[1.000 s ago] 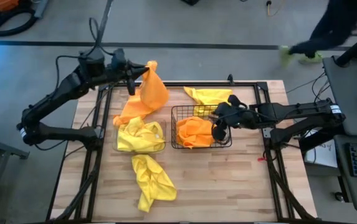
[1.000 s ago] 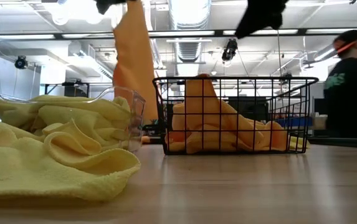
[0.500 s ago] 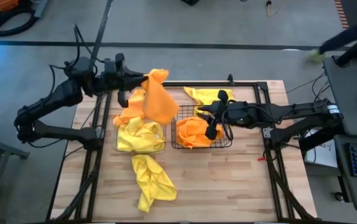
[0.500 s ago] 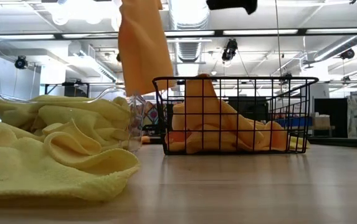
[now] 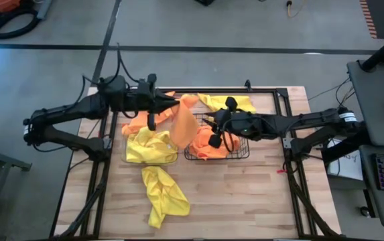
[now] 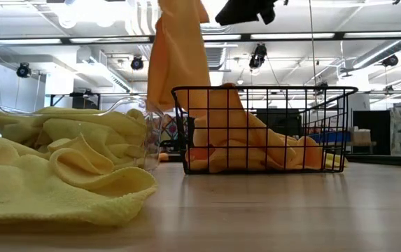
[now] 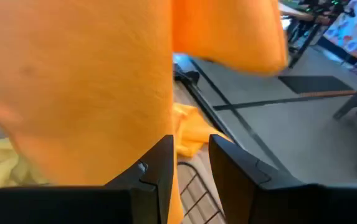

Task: Sort microfiber towel by color & place in baskets
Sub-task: Put the orange towel into the black wire basket

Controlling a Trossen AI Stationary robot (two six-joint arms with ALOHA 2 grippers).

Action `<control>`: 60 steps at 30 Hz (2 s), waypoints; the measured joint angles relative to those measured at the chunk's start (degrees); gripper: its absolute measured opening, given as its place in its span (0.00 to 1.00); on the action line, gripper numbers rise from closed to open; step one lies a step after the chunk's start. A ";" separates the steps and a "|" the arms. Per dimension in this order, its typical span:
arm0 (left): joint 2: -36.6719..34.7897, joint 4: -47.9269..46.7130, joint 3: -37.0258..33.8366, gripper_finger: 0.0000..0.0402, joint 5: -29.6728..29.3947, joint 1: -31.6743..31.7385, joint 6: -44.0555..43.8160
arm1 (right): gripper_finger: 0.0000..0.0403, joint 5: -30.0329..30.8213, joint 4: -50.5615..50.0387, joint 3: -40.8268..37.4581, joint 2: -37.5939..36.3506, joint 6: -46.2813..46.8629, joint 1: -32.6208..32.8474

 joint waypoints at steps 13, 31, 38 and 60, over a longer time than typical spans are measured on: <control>0.40 0.06 0.00 0.00 0.04 -1.23 -0.79 | 0.66 -9.92 6.92 0.07 1.87 0.78 -1.31; 1.28 2.36 0.02 0.00 -0.14 -5.23 -2.65 | 0.19 -14.47 20.70 4.00 10.09 -7.55 -2.20; 1.24 -4.81 2.06 0.11 -0.43 -5.19 0.70 | 0.02 -17.14 6.09 10.08 6.61 -9.21 -1.19; 0.76 -37.05 8.55 0.56 -19.03 -5.10 5.68 | 0.02 -5.42 -47.30 25.84 5.04 2.62 1.26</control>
